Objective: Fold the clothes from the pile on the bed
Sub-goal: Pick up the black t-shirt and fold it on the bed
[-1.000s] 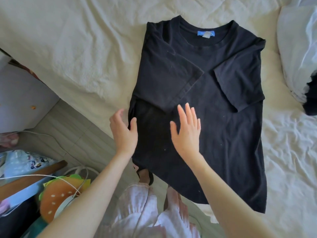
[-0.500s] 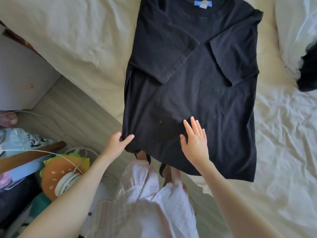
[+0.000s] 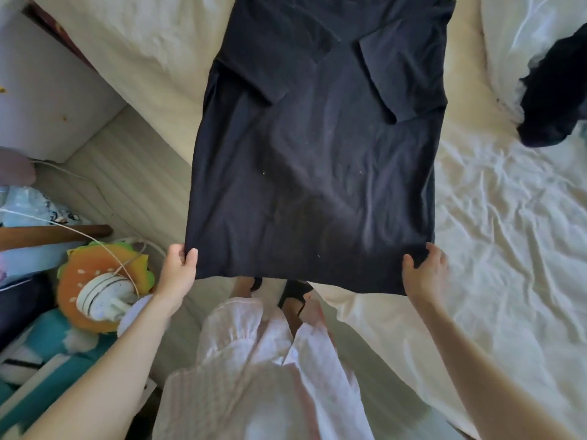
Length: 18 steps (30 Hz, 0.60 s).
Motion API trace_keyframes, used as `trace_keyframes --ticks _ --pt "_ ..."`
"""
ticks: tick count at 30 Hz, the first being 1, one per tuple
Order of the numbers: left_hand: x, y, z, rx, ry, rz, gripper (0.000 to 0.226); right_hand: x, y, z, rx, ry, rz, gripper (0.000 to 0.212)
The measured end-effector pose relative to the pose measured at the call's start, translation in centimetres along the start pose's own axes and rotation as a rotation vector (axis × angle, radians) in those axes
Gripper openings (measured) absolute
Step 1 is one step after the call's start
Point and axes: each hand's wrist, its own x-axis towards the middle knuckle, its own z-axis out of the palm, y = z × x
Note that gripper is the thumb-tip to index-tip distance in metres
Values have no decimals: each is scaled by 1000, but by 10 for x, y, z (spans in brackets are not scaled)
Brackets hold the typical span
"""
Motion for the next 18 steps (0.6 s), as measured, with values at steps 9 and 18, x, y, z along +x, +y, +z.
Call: trace_keyframes --ticks 9,18 --pt "-25 6 -1 -46 -23 -14 22 17 50 16 579 -204 541 25" --pt "-43 23 -24 -605 61 -437 37 -3 76 -7 1053 -376 780 20"
